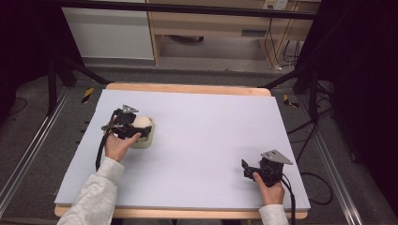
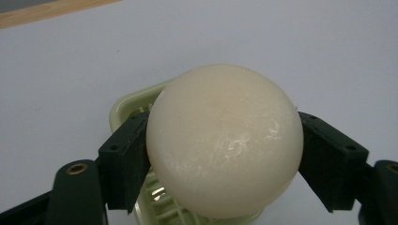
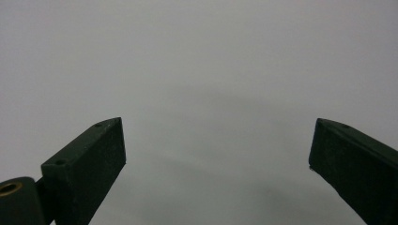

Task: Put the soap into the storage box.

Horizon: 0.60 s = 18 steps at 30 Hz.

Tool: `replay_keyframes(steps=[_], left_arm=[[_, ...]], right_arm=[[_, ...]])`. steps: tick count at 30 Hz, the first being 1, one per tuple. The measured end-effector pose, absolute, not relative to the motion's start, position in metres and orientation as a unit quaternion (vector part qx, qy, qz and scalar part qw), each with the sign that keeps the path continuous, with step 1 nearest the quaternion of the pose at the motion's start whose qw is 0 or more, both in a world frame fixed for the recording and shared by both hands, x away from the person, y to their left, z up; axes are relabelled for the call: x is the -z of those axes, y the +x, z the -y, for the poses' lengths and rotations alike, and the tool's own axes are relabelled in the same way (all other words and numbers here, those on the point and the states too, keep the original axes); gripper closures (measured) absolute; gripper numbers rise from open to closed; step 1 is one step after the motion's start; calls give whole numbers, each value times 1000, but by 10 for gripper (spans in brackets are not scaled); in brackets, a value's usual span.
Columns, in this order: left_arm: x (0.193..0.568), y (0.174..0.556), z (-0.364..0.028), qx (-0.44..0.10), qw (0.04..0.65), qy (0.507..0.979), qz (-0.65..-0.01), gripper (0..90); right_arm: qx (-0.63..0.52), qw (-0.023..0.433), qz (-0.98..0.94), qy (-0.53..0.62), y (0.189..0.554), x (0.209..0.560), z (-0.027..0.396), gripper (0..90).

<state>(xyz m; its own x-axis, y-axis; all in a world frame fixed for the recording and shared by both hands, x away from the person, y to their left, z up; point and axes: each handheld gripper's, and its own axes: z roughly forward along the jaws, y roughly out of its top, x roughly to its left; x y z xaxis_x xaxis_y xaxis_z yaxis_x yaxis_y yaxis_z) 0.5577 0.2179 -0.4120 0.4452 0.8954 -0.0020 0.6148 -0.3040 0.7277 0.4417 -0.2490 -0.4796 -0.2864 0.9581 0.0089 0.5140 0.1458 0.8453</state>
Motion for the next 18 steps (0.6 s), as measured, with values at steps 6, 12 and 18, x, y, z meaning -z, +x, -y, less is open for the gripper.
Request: replay_keyframes(steps=[6, 12, 18], left_arm=[[417, 563, -219, -210, 326, 783, -485, 244], [421, 567, -221, -208, 325, 780, -493, 244], [426, 569, -225, -206, 318, 781, -497, 244]], right_arm=[[-389, 285, -701, 525, 442, 480, 249, 46], [-389, 286, -701, 525, 442, 480, 249, 46], [-389, 286, -701, 525, 442, 480, 249, 46]])
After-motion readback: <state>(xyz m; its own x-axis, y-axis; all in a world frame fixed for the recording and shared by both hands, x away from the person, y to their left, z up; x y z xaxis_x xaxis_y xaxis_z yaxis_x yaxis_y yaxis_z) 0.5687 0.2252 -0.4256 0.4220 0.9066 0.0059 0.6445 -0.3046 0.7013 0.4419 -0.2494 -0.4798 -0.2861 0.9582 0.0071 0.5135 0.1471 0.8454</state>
